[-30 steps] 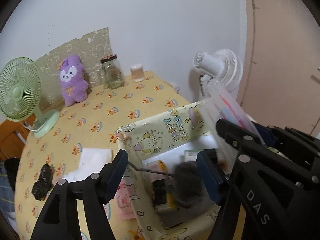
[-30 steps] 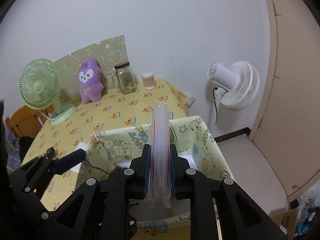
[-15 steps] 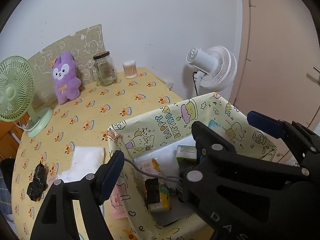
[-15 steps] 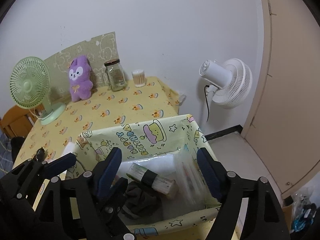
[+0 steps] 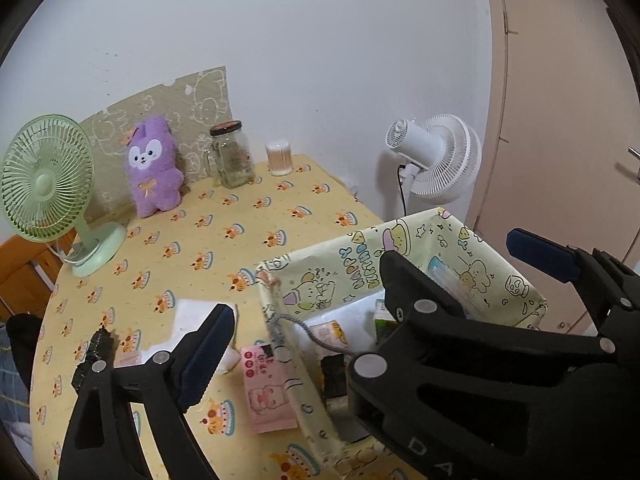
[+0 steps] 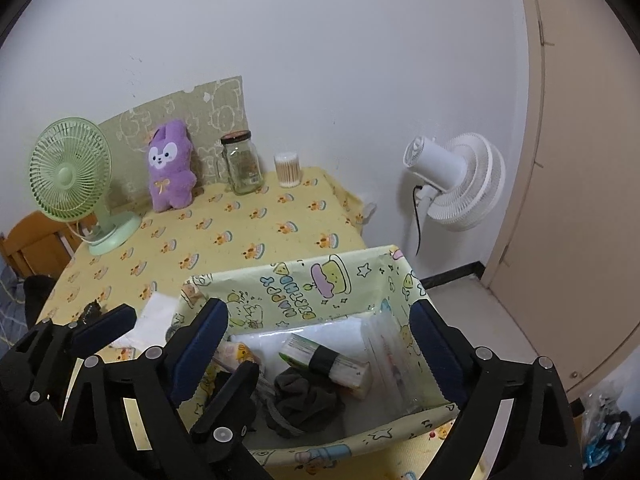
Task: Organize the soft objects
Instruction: 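Drop the grey pouch into the storage box with the left tool while the right tool releases the bag, then withdraw both tools from the storage box toward the black umbrella and white towel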
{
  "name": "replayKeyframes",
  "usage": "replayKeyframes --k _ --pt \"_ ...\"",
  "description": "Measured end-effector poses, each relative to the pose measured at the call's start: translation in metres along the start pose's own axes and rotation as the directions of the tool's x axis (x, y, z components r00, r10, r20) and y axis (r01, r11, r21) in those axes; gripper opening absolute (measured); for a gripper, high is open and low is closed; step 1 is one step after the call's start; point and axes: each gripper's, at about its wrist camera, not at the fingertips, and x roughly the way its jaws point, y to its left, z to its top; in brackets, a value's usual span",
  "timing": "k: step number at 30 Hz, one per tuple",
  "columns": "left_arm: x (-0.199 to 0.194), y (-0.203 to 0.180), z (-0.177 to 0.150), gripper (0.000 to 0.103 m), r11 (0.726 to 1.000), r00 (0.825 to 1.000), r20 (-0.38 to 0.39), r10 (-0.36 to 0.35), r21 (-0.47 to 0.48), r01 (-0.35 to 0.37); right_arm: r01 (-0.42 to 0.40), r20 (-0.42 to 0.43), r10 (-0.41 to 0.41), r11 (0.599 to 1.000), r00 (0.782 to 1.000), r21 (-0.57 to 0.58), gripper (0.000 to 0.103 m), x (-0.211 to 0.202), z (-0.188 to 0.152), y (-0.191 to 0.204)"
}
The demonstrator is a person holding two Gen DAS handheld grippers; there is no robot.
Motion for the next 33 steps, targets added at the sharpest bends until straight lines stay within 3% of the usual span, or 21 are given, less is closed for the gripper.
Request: replayKeyframes --k 33 --pt "-0.075 0.065 -0.033 0.095 0.997 0.994 0.094 0.061 -0.055 -0.056 -0.048 0.077 0.053 0.997 0.996 -0.059 0.098 -0.061 -0.012 0.083"
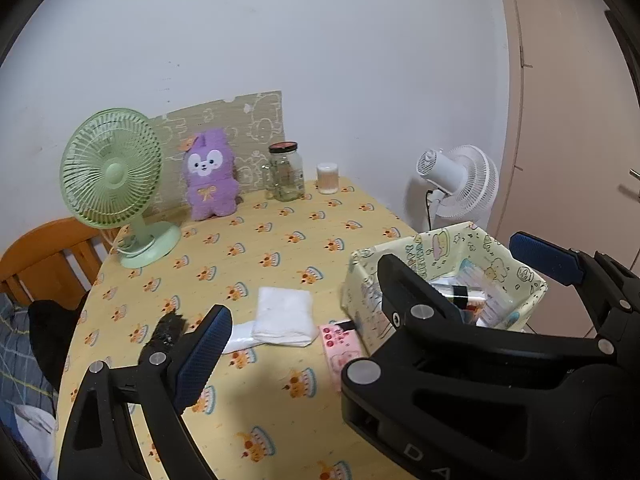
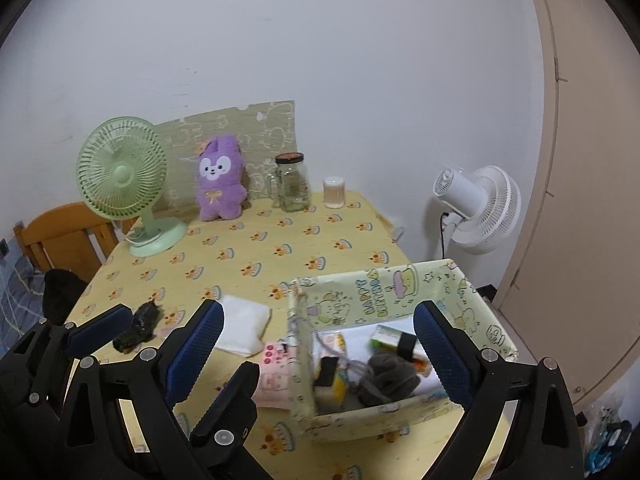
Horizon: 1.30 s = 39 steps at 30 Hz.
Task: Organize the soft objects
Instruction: 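Withdraw both tools from the storage box toward the black umbrella and white towel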
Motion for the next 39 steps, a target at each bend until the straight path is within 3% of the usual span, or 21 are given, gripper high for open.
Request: replayKeyframes --k 20,39 --pt "-0.019 0.054 -0.021 0.095 0.996 0.998 0.015 0.063 -0.069 -0.062 -0.058 0.004 0.059 0.998 0.998 -0.032 0.099 -0.006 -0.011 0.059" --pt "0.011 0.095 -0.039 0.095 0.987 0.993 -0.037 0.110 -0.115 -0.114 -0.119 -0.048 0.117 0.992 0.992 -0.043 0.099 0.038 -0.023 0.096"
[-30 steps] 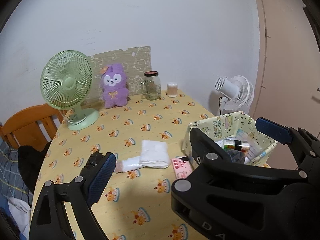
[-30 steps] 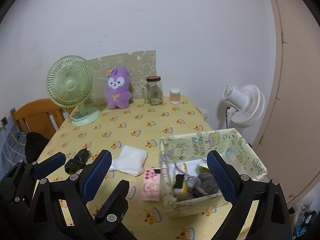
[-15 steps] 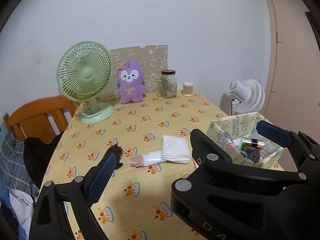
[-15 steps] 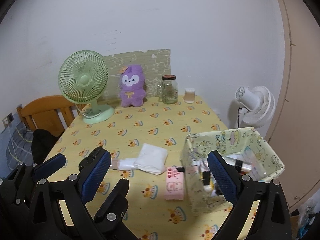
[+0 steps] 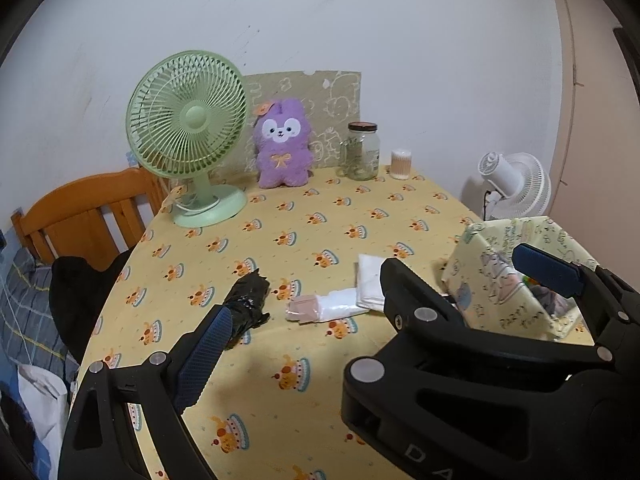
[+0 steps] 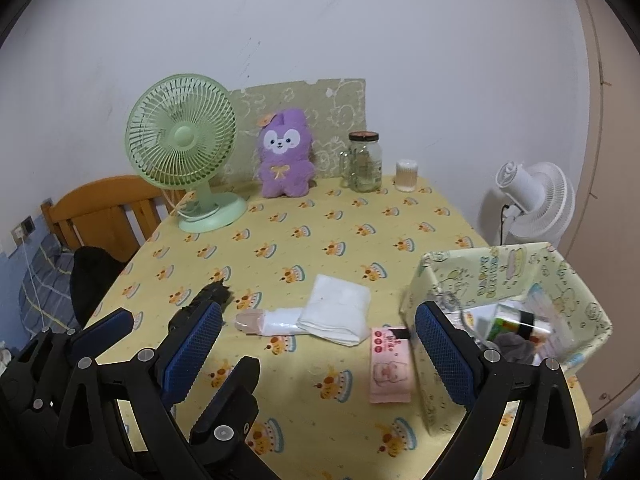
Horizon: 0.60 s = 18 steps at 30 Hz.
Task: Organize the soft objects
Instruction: 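Withdraw both tools from the storage box toward the black umbrella and white towel, then grasp the black plastic-wrapped umbrella with the left tool while the right tool grasps the white towel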
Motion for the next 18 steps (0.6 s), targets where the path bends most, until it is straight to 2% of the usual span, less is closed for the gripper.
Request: replayKeyframes --k 11,18 --pt "0.034 0.027 0.003 0.095 0.998 0.997 -0.039 0.061 -0.028 -0.062 -0.033 -0.027 0.034 0.999 0.999 0.013 0.099 0.038 0.002 0.013" --pt "0.060 0.040 0.003 0.095 0.997 0.995 -0.080 0.056 -0.045 -0.060 -0.037 -0.057 0.038 0.999 0.998 0.023 0.099 0.063 0.003 0.016"
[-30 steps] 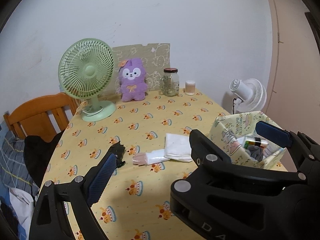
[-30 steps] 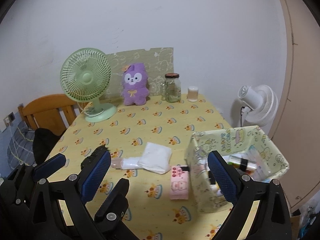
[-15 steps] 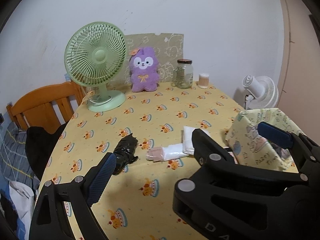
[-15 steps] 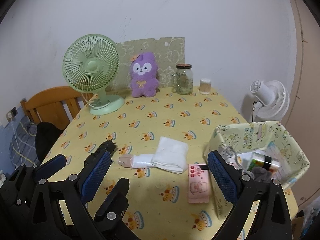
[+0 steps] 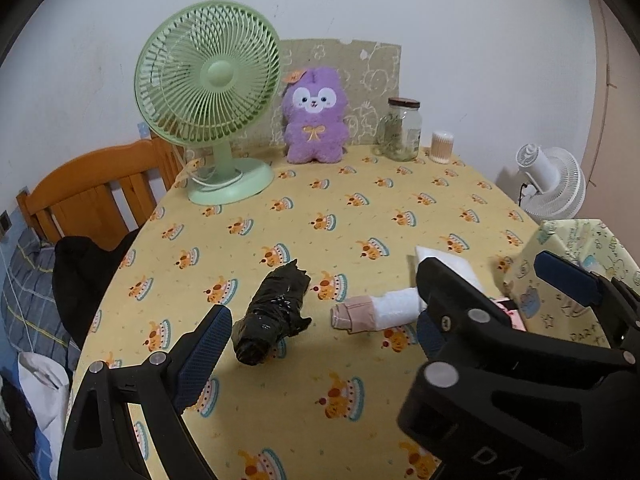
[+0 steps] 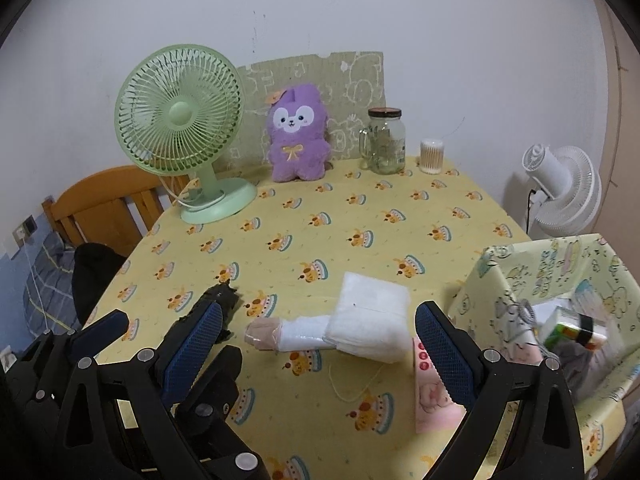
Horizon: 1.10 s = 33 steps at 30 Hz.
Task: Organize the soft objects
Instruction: 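Grasp the black plastic-wrapped umbrella with the left tool while the right tool grasps the white towel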
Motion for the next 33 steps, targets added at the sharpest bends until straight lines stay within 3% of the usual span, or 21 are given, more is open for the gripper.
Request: replayKeyframes --k 11,18,23,26,28,33 --pt "0.037 0.012 0.002 0.093 0.998 0.997 -0.056 0.043 -0.042 -0.045 0.015 -0.047 -0.013 0.999 0.999 0.042 0.099 0.041 0.001 -0.007" --pt "0.057 0.023 -0.001 0.083 0.994 0.994 -0.093 0.061 -0.088 -0.069 0.013 -0.079 -0.009 0.999 0.997 0.050 0.099 0.059 -0.001 -0.009" --pt "0.072 0.033 -0.005 0.070 0.988 0.988 -0.139 0.073 -0.123 -0.090 0.013 -0.099 -0.009 0.999 0.995 0.036 0.099 0.070 -0.004 -0.006" --pt "0.078 0.037 -0.008 0.058 0.986 0.985 -0.159 0.071 -0.137 -0.093 0.016 -0.114 -0.012 0.999 0.993 0.033 0.098 0.077 -0.006 -0.005" --pt "0.079 0.037 -0.009 0.043 0.986 0.983 -0.165 0.076 -0.135 -0.099 0.023 -0.122 -0.019 0.999 0.992 0.030 0.098 0.081 -0.007 -0.004" --pt "0.076 0.030 -0.009 0.034 0.991 0.986 -0.148 0.070 -0.104 -0.086 0.034 -0.136 -0.029 0.999 0.990 0.031 0.098 0.086 -0.008 -0.008"
